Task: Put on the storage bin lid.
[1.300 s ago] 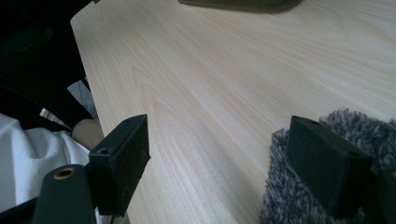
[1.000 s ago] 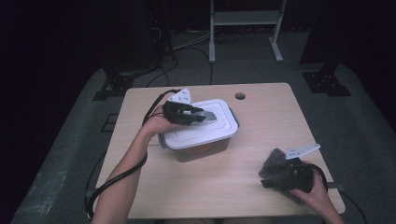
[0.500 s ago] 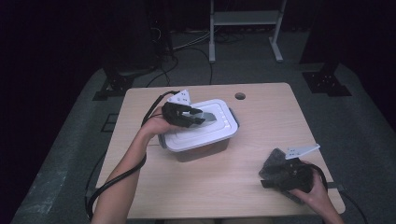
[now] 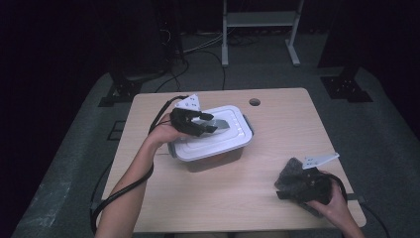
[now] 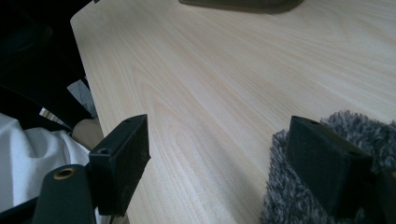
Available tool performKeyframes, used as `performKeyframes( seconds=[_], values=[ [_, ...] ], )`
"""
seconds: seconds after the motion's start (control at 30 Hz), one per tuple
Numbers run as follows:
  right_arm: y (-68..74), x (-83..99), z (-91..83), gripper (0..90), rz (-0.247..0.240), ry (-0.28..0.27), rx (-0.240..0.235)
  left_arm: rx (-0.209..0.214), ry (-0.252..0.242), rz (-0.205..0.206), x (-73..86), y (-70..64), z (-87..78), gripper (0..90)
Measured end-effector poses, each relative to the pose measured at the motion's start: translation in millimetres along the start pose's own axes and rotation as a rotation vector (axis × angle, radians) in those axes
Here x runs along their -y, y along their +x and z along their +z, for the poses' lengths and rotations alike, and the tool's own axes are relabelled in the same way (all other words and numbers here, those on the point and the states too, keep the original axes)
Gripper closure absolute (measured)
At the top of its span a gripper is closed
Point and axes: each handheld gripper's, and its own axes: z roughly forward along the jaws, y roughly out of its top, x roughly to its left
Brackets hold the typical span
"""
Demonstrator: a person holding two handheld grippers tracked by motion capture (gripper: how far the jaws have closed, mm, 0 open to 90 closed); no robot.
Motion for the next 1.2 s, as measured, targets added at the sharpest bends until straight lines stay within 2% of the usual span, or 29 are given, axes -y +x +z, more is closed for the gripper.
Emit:
performKeyframes(
  seconds=[0.17, 0.63, 0.8, 1.2],
  values=[
    [-0.4, -0.8, 0.5, 20.6, -0.002, -0.001, -0.001, 0.006, -0.016, -0.022, 0.0, -1.7, -4.8, 45.0],
    [-2.3, -2.5, 1.8, 20.5, 0.002, 0.001, 0.003, 0.005, -0.026, -0.016, -5.3, -7.0, -13.8, 35.8],
    [-2.4, -2.1, 2.5, 20.6, 0.001, 0.004, 0.004, 0.006, -0.045, -0.032, -4.2, -10.3, -19.4, 33.3],
    [-2.8, -2.7, 3.9, 20.5, 0.005, 0.007, 0.009, -0.007, -0.053, -0.041, -0.9, -17.3, -34.4, 26.7]
  ],
)
